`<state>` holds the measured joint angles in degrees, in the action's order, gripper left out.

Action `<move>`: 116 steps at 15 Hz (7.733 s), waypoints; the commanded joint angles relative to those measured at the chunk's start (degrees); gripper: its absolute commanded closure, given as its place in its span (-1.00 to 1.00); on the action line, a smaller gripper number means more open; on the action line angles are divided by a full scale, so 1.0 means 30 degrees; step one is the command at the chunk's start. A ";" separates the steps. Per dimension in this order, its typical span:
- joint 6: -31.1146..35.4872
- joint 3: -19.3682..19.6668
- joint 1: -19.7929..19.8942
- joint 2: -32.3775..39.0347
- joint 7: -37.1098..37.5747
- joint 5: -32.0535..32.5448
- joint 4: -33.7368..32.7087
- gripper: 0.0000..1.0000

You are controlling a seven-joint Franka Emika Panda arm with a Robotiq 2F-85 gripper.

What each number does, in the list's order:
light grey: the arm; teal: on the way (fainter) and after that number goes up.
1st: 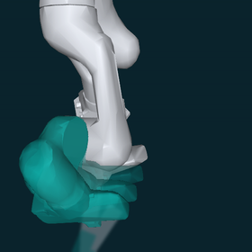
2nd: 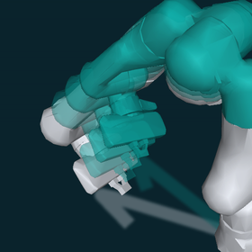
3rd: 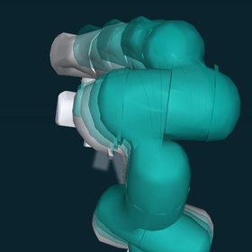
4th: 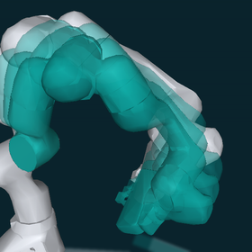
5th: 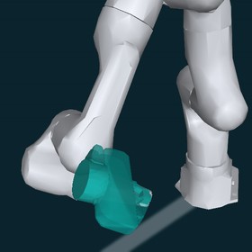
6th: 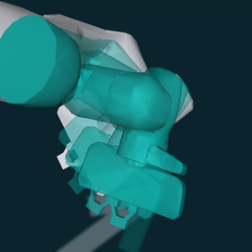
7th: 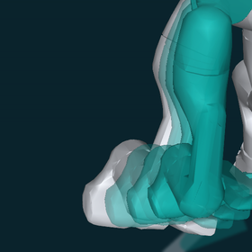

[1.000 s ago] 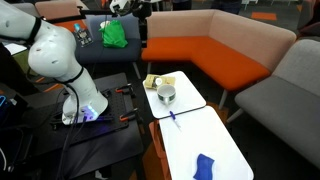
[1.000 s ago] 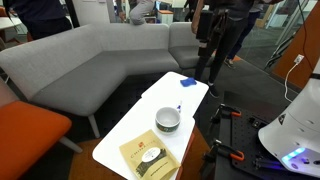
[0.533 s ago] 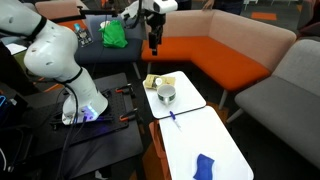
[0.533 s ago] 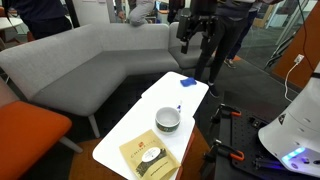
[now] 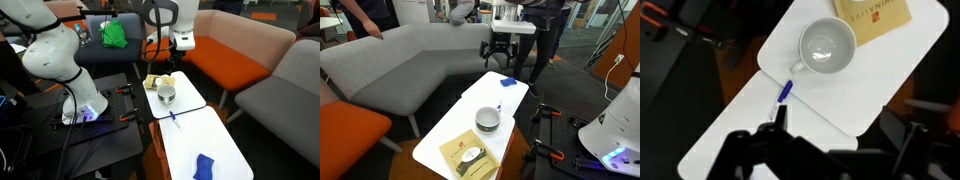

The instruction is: Put the marker inside the mug cup

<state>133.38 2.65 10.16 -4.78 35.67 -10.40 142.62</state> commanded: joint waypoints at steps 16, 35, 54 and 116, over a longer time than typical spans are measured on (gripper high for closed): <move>0.7100 0.1910 0.0035 0.9980 -0.3163 -1.1225 -0.0960 -1.00; 0.8557 0.1112 0.1443 1.5643 -0.3712 -1.2452 -0.4061 0.21; 1.4944 0.1872 -0.3142 0.6169 -0.7801 -0.8160 0.3323 0.93; -0.6882 0.0147 0.2883 1.3115 -6.1596 -2.0465 -0.4104 0.93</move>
<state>114.13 3.21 17.95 32.53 -149.12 -71.22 131.73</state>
